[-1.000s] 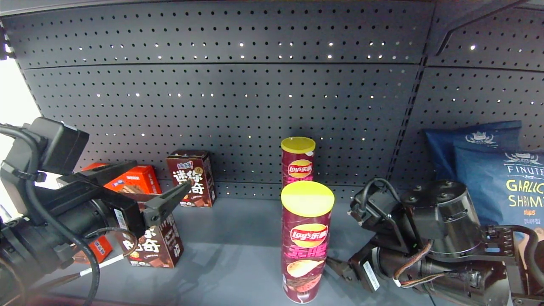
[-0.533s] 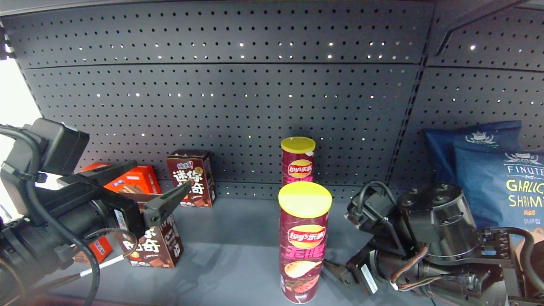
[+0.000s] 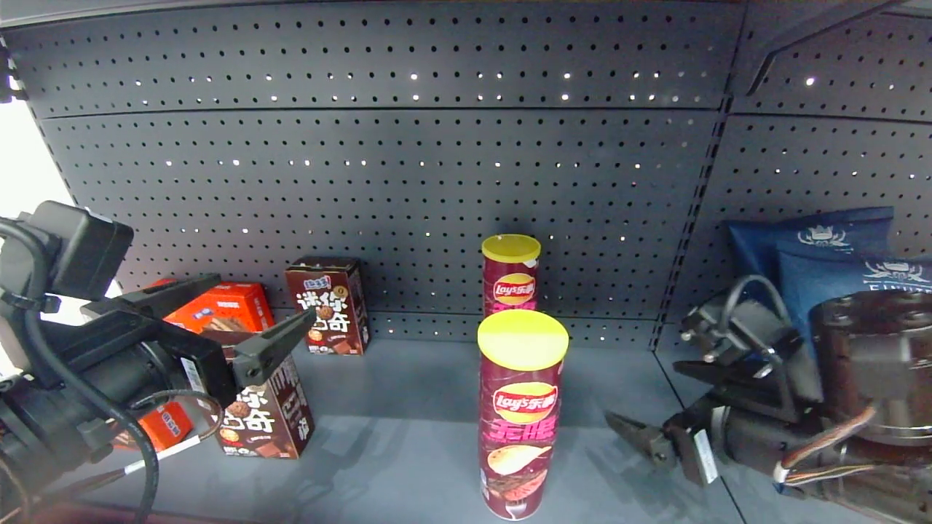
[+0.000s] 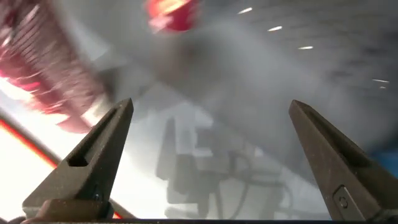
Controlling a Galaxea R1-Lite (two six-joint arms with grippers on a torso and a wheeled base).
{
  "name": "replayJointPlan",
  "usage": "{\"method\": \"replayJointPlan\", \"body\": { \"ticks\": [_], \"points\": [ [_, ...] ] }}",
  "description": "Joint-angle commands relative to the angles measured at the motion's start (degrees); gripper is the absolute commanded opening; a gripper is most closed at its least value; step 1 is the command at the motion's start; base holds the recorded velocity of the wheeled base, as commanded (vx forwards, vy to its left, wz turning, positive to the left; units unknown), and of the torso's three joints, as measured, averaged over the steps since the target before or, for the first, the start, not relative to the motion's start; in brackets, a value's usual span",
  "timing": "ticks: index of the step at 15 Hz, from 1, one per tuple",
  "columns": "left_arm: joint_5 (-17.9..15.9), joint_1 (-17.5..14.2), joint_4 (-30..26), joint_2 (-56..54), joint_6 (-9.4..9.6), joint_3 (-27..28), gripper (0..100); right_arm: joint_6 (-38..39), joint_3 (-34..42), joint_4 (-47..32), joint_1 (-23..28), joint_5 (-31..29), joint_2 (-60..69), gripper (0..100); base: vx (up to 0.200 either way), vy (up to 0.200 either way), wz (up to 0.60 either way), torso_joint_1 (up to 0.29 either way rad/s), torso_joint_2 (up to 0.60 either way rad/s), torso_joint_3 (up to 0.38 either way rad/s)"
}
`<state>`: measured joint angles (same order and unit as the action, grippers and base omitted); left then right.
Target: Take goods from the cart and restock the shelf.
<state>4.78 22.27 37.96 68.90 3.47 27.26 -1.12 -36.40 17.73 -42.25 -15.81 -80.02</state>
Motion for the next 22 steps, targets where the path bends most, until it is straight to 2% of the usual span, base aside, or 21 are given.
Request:
{"method": "replayJointPlan", "body": {
  "ticks": [1,4,5,6,7,9,10,11,12,13,14,15,16,18,19,20,21,22],
  "points": [
    [0.0,-2.5,-0.1,-3.6,-0.05,-0.7,100,-0.4,3.6,0.2,9.4,-0.8,14.1,100,0.000,0.000,0.00,0.000,0.00,0.000],
    [0.0,-5.7,-0.2,-10.9,0.13,-6.6,100,-1.0,12.5,0.9,27.2,-0.4,29.1,100,0.000,0.000,0.00,0.000,0.00,0.000],
    [0.0,-6.6,-0.3,-13.7,0.22,-9.3,100,-1.0,16.1,0.8,31.8,-0.3,33.8,100,0.000,0.000,0.00,0.000,0.00,0.000],
    [0.1,-7.5,-0.3,-15.4,0.30,-11.3,100,-1.0,18.9,0.8,34.4,-0.3,36.8,100,0.000,0.000,0.00,0.000,0.00,0.000],
    [0.2,-9.2,-0.3,-18.1,0.57,-14.7,100,-1.0,23.8,0.7,39.4,-0.3,42.1,100,0.000,0.000,0.00,0.000,0.00,0.000],
    [1.0,-12.9,-0.4,-21.2,1.80,-18.6,100,-0.7,29.5,0.6,44.2,-0.8,48.6,100,0.000,0.000,0.00,0.000,0.00,0.000],
    [3.5,-14.6,-0.4,-22.8,2.06,-21.5,100,-0.9,34.0,0.3,47.5,-0.8,53.8,100,0.000,0.000,0.00,0.000,0.00,0.000],
    [6.3,-15.0,-0.4,-24.3,1.97,-23.8,100,-0.9,36.4,-1.2,50.5,-0.6,58.3,100,0.000,0.000,0.00,0.000,0.00,0.000],
    [7.6,-14.9,-0.4,-25.7,1.89,-25.4,100,-0.8,36.4,-4.6,52.4,-0.4,61.7,100,0.000,0.000,0.00,0.000,0.00,0.000],
    [8.7,-14.9,-1.0,-28.6,1.89,-27.3,100,-0.8,36.2,-12.2,54.5,0.3,68.0,100,0.000,0.000,0.00,0.000,0.00,0.000],
    [8.9,-15.0,-5.9,-32.3,1.71,-27.1,100,-0.7,34.5,-19.1,54.6,3.2,75.6,100,0.000,0.000,0.00,0.000,0.00,0.000],
    [9.0,-15.0,-9.2,-35.2,1.71,-27.1,100,-0.6,34.1,-19.0,54.6,3.6,75.1,100,0.000,0.000,0.00,0.000,0.00,0.000],
    [8.9,-15.0,-17.0,-42.9,1.97,-27.2,100,-0.4,34.6,-18.3,54.6,4.3,75.0,100,0.000,0.000,0.00,0.000,0.00,0.000],
    [8.8,-15.0,-28.4,-55.8,2.06,-27.2,100,-0.4,34.6,-18.3,54.6,4.9,75.0,100,0.000,0.000,0.00,0.000,0.00,0.000],
    [8.8,-15.0,-28.8,-56.3,2.06,-27.2,100,-0.4,34.6,-18.3,54.6,5.3,74.9,100,0.000,0.000,0.00,0.000,0.00,0.000],
    [8.9,-14.9,-38.0,-64.9,1.62,-26.2,100,-0.9,34.6,-18.3,54.6,15.6,74.9,100,0.000,0.000,0.00,0.000,0.00,0.000],
    [8.8,-15.0,-37.2,-63.7,1.54,-26.3,100,-0.8,34.6,-18.3,54.6,23.5,74.9,100,0.000,0.000,0.00,0.000,0.00,0.000],
    [8.2,-14.8,-37.0,-63.6,1.62,-26.3,100,-0.7,34.6,-18.3,54.6,25.6,74.9,100,0.000,0.000,0.00,0.000,0.00,0.000]
  ]
}}
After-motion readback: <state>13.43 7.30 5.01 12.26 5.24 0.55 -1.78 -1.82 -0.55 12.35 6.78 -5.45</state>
